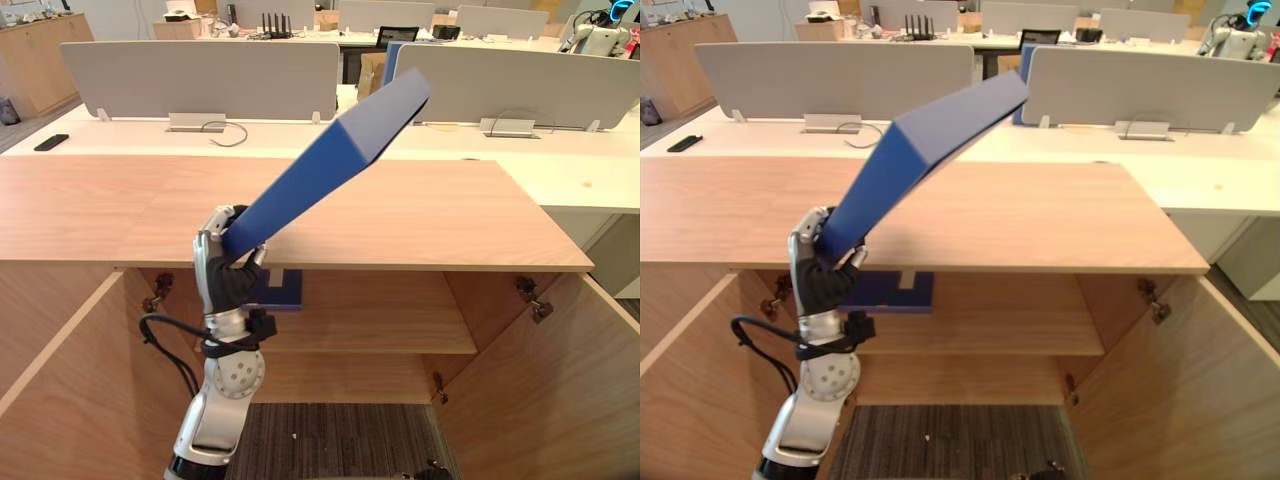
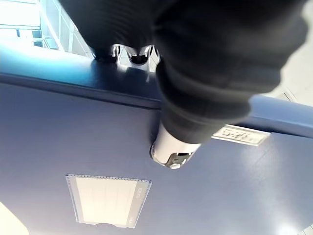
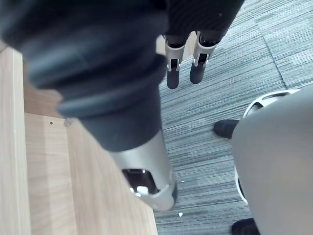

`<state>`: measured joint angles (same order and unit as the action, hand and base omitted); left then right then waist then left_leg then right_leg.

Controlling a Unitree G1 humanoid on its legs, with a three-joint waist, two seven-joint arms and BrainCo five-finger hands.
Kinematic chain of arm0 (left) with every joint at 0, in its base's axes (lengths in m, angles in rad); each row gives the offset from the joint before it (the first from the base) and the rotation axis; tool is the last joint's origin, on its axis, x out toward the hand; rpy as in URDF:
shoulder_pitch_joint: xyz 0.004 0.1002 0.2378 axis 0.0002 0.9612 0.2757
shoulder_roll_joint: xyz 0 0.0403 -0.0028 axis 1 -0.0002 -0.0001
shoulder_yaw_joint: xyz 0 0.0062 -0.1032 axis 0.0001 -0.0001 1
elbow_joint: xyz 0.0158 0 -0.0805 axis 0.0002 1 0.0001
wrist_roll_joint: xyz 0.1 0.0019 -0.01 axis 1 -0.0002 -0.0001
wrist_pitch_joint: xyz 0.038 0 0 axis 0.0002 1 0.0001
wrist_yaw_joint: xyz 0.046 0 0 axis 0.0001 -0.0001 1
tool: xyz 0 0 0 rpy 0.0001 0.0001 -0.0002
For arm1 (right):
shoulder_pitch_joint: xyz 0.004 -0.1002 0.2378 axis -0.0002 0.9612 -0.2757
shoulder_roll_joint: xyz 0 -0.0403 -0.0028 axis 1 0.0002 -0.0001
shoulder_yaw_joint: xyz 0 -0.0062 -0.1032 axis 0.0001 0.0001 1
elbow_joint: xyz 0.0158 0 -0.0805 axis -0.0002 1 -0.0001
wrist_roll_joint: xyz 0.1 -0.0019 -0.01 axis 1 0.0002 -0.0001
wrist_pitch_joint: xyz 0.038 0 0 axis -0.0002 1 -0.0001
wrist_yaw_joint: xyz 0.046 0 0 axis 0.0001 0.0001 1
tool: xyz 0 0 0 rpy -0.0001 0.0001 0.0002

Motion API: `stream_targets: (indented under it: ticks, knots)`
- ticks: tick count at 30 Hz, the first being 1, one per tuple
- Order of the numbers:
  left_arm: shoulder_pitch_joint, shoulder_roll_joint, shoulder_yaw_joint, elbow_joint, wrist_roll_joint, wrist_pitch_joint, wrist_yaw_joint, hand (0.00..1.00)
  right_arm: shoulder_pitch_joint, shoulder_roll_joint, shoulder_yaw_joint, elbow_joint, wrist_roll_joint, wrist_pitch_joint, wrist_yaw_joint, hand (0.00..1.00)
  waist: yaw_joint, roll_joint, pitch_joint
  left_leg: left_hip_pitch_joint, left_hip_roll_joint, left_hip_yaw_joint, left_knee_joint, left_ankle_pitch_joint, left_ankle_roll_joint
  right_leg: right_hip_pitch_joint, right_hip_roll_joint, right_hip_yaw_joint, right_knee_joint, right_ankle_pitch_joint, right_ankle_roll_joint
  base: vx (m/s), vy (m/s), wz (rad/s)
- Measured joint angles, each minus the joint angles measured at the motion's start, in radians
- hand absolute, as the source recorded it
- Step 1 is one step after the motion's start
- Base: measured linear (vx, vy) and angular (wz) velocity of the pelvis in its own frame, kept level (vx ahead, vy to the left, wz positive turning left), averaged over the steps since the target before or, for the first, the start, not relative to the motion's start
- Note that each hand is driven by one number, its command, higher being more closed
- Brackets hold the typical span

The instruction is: Walk over to the cabinet, pick up the folder, carry it to the office cabinet, place the folder inside the office cabinet, then close the office cabinet door

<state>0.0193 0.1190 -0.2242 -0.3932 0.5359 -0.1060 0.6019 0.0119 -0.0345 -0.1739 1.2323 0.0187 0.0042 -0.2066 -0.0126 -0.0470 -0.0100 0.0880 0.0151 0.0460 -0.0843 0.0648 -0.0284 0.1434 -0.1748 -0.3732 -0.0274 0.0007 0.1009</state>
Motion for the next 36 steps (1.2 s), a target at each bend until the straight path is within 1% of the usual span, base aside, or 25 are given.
stream_targets:
  ticks: [2, 3, 5, 7, 8, 9, 10, 11, 12, 13, 15, 16, 17, 18, 19, 21, 22, 23, 24, 26, 29, 31, 33, 35, 36]
  knots:
    - [0.0, 0.0, -0.005, -0.011, -0.082, -0.003, -0.022, 1.0, 0.0, 0.001, 0.0, 0.0, 0.0, 0.0, 0.0, 0.0, 0.0, -0.001, -0.001, 0.0, 0.0, 0.0, 0.0, 0.0, 0.0, 0.001, 0.0, 0.0, 0.0, 0.0, 0.0, 0.0, 0.0, 0.0]
    - [0.0, 0.001, -0.007, -0.02, -0.142, -0.011, -0.041, 1.0, 0.0, 0.001, 0.0, -0.001, 0.001, 0.0, 0.0, 0.0, 0.001, -0.001, -0.001, 0.0, -0.001, 0.0, 0.0, 0.0, 0.0, 0.0, 0.0, 0.0, -0.001, 0.0, 0.0, 0.0, 0.0, 0.0]
    - [0.0, 0.004, -0.012, -0.052, -0.398, -0.062, -0.123, 1.0, 0.0, 0.003, 0.0, -0.003, 0.024, -0.004, 0.0, 0.0, 0.001, -0.001, -0.001, 0.0, 0.0, 0.004, 0.0, 0.0, 0.0, -0.001, 0.0, 0.004, -0.001, 0.0, 0.0, 0.0, 0.006, -0.03]
    - [0.0, 0.012, -0.011, -0.108, -0.624, -0.107, -0.185, 1.0, 0.014, 0.011, 0.001, -0.047, 0.084, -0.002, 0.0, 0.0, 0.002, -0.001, -0.001, -0.001, 0.004, 0.017, 0.0, -0.003, -0.001, -0.009, 0.001, 0.018, -0.001, 0.0, 0.0, -0.01, 0.01, -0.16]
    - [0.0, 0.015, -0.008, -0.13, -0.668, -0.121, -0.197, 1.0, 0.028, 0.016, 0.001, -0.088, 0.094, -0.002, -0.001, 0.0, 0.002, -0.001, -0.001, -0.001, 0.006, 0.022, 0.0, -0.004, -0.001, -0.013, 0.002, 0.022, 0.0, 0.001, 0.0, -0.02, 0.01, -0.2]
    - [0.0, 0.016, 0.003, -0.172, -0.788, -0.15, -0.236, 1.0, 0.057, 0.024, 0.007, -0.189, 0.139, -0.005, -0.004, 0.0, -0.006, -0.001, -0.001, 0.0, 0.004, 0.029, 0.0, -0.004, 0.0, -0.017, 0.003, 0.029, 0.002, 0.001, 0.0, -0.01, 0.008, -0.16]
    - [0.001, 0.015, 0.009, -0.193, -0.841, -0.166, -0.249, 1.0, 0.071, 0.027, 0.01, -0.247, 0.157, -0.007, -0.006, 0.0, -0.011, -0.001, -0.001, 0.001, 0.005, 0.034, 0.0, -0.005, -0.001, -0.019, 0.004, 0.034, 0.002, 0.001, 0.0, -0.02, 0.017, -0.27]
    - [0.001, 0.011, 0.023, -0.23, -0.916, -0.195, -0.273, 1.0, 0.103, 0.035, 0.01, -0.379, 0.169, -0.012, -0.015, 0.0, -0.02, -0.001, -0.001, 0.005, 0.007, 0.051, 0.001, -0.009, -0.001, -0.025, 0.005, 0.052, 0.004, 0.001, -0.001, -0.02, 0.019, -0.3]
    - [0.002, 0.005, 0.041, -0.26, -0.986, -0.221, -0.298, 1.0, 0.14, 0.045, 0.009, -0.521, 0.176, -0.028, -0.025, 0.0, -0.029, 0.0, -0.001, 0.009, 0.008, 0.059, 0.001, -0.013, 0.0, -0.03, 0.005, 0.06, 0.004, 0.002, -0.001, -0.03, 0.022, -0.3]
    - [0.003, 0.002, 0.05, -0.272, -1.022, -0.233, -0.312, 1.0, 0.157, 0.05, 0.008, -0.588, 0.176, -0.039, -0.032, 0.0, -0.031, 0.0, -0.002, 0.012, 0.009, 0.066, 0.001, -0.015, 0.0, -0.034, 0.006, 0.066, 0.005, 0.002, -0.001, -0.04, 0.025, -0.34]
    - [0.014, 0.0, 0.094, -0.306, -1.111, -0.266, -0.348, 1.0, 0.212, 0.078, -0.004, -0.806, 0.175, -0.071, -0.05, 0.0, -0.038, -0.001, -0.004, 0.023, 0.012, 0.096, 0.005, -0.027, 0.0, -0.039, 0.008, 0.098, 0.006, 0.002, -0.001, -0.03, 0.023, -0.38]
    - [0.019, 0.0, 0.104, -0.312, -1.127, -0.272, -0.357, 1.0, 0.227, 0.088, -0.006, -0.856, 0.174, -0.077, -0.059, 0.0, -0.041, -0.001, -0.004, 0.025, 0.012, 0.104, 0.006, -0.03, -0.001, -0.042, 0.009, 0.106, 0.006, 0.002, -0.001, -0.01, 0.017, -0.32]
    - [0.037, -0.003, 0.125, -0.324, -1.147, -0.28, -0.368, 1.0, 0.255, 0.097, -0.003, -0.942, 0.172, -0.082, -0.073, 0.0, -0.05, -0.001, -0.003, 0.03, 0.012, 0.116, 0.007, -0.034, -0.001, -0.044, 0.009, 0.118, 0.006, 0.002, -0.001, 0.0, 0.018, -0.35]
    - [0.051, -0.013, 0.138, -0.325, -1.166, -0.282, -0.374, 1.0, 0.287, 0.1, -0.004, -1.024, 0.156, -0.083, -0.089, 0.0, -0.052, 0.0, -0.002, 0.038, 0.011, 0.131, 0.008, -0.041, -0.001, -0.044, 0.009, 0.133, 0.005, 0.002, -0.001, 0.01, 0.019, -0.35]
    - [0.058, -0.019, 0.144, -0.325, -1.172, -0.282, -0.374, 1.0, 0.303, 0.103, -0.003, -1.068, 0.151, -0.083, -0.099, 0.0, -0.054, 0.0, -0.002, 0.039, 0.011, 0.137, 0.013, -0.046, -0.001, -0.045, 0.009, 0.14, 0.005, 0.002, -0.001, 0.01, 0.02, -0.37]
    - [0.09, -0.04, 0.175, -0.325, -1.178, -0.283, -0.373, 1.0, 0.353, 0.112, 0.002, -1.276, 0.061, -0.082, -0.142, 0.0, -0.059, 0.003, 0.008, 0.042, 0.012, 0.171, 0.036, -0.07, -0.001, -0.051, 0.008, 0.173, 0.005, 0.004, 0.001, 0.01, 0.018, -0.41]
    - [0.097, -0.041, 0.182, -0.326, -1.178, -0.283, -0.373, 1.0, 0.362, 0.114, 0.002, -1.335, 0.024, -0.081, -0.155, 0.0, -0.06, 0.003, 0.011, 0.043, 0.012, 0.177, 0.041, -0.075, -0.001, -0.051, 0.008, 0.182, 0.004, 0.005, 0.002, 0.01, 0.012, -0.38]
    - [0.111, -0.041, 0.19, -0.326, -1.177, -0.282, -0.372, 1.0, 0.371, 0.116, 0.002, -1.441, -0.032, -0.081, -0.174, 0.0, -0.067, 0.003, 0.016, 0.045, 0.012, 0.188, 0.051, -0.085, -0.001, -0.051, 0.008, 0.194, 0.003, 0.005, 0.002, 0.01, 0.006, -0.24]
    - [0.118, -0.041, 0.193, -0.326, -1.177, -0.282, -0.371, 1.0, 0.374, 0.116, 0.002, -1.493, -0.06, -0.081, -0.182, 0.0, -0.07, 0.003, 0.019, 0.046, 0.013, 0.192, 0.056, -0.091, 0.0, -0.05, 0.008, 0.198, 0.002, 0.005, 0.002, 0.02, 0.005, -0.27]
    - [0.127, -0.048, 0.2, -0.327, -1.166, -0.272, -0.363, 1.0, 0.373, 0.116, 0.01, -1.661, -0.164, -0.084, -0.216, 0.0, -0.075, 0.005, 0.031, 0.051, 0.013, 0.208, 0.067, -0.104, 0.001, -0.049, 0.008, 0.212, 0.001, 0.005, 0.002, 0.02, 0.003, -0.21]
    - [0.127, -0.057, 0.213, -0.33, -1.147, -0.268, -0.348, 1.0, 0.36, 0.113, 0.022, -1.776, -0.223, -0.086, -0.25, 0.0, -0.077, 0.008, 0.035, 0.052, 0.013, 0.216, 0.075, -0.115, 0.002, -0.049, 0.008, 0.217, 0.0, 0.005, 0.003, 0.02, -0.003, -0.1]
    - [0.127, -0.056, 0.225, -0.338, -1.106, -0.257, -0.335, 1.0, 0.307, 0.104, 0.033, -1.831, -0.242, -0.09, -0.276, 0.0, -0.079, 0.008, 0.037, 0.052, 0.012, 0.219, 0.081, -0.121, 0.002, -0.049, 0.007, 0.218, -0.001, 0.005, 0.003, 0.01, -0.007, -0.05]
    - [0.125, -0.054, 0.236, -0.338, -1.073, -0.25, -0.333, 1.0, 0.224, 0.096, 0.052, -1.857, -0.258, -0.105, -0.29, 0.0, -0.081, 0.011, 0.039, 0.052, 0.012, 0.22, 0.092, -0.13, 0.005, -0.045, 0.006, 0.221, 0.0, 0.005, 0.003, 0.0, -0.007, -0.04]
    - [0.114, -0.044, 0.24, -0.334, -1.041, -0.237, -0.334, 1.0, 0.097, 0.094, 0.071, -1.866, -0.262, -0.136, -0.289, 0.0, -0.08, 0.016, 0.044, 0.052, 0.011, 0.22, 0.098, -0.134, 0.007, -0.042, 0.005, 0.223, 0.0, 0.005, 0.003, 0.0, 0.0, 0.0]
    - [0.098, -0.027, 0.239, -0.318, -1.032, -0.233, -0.336, 1.0, 0.032, 0.084, 0.09, -1.865, -0.244, -0.152, -0.285, 0.0, -0.079, 0.019, 0.048, 0.052, 0.011, 0.22, 0.104, -0.136, 0.007, -0.041, 0.004, 0.225, 0.001, 0.005, 0.003, 0.0, 0.0, 0.0]
